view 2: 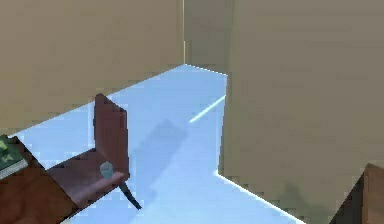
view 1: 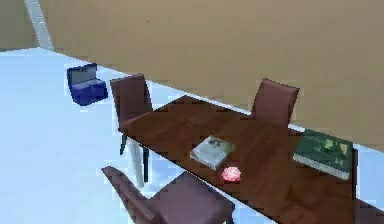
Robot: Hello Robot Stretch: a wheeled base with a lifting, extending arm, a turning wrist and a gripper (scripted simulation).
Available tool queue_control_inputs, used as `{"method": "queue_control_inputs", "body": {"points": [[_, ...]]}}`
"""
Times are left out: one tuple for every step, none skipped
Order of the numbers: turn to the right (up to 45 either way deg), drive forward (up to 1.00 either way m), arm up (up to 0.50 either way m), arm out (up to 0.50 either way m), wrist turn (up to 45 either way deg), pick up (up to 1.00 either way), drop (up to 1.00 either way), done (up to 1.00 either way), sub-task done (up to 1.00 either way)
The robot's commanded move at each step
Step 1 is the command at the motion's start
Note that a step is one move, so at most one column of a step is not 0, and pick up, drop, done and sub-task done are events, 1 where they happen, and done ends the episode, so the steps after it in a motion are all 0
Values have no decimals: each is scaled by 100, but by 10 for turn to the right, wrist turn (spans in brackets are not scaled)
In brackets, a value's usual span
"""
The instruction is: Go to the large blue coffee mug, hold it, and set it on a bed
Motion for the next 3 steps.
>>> {"method": "queue_control_inputs", "body": {"points": [[-240, 0, 0, 0, 0, 0, 0, 0, 0], [-30, 0, 0, 0, 0, 0, 0, 0, 0], [450, 0, 0, 0, 0, 0, 0, 0, 0]]}}
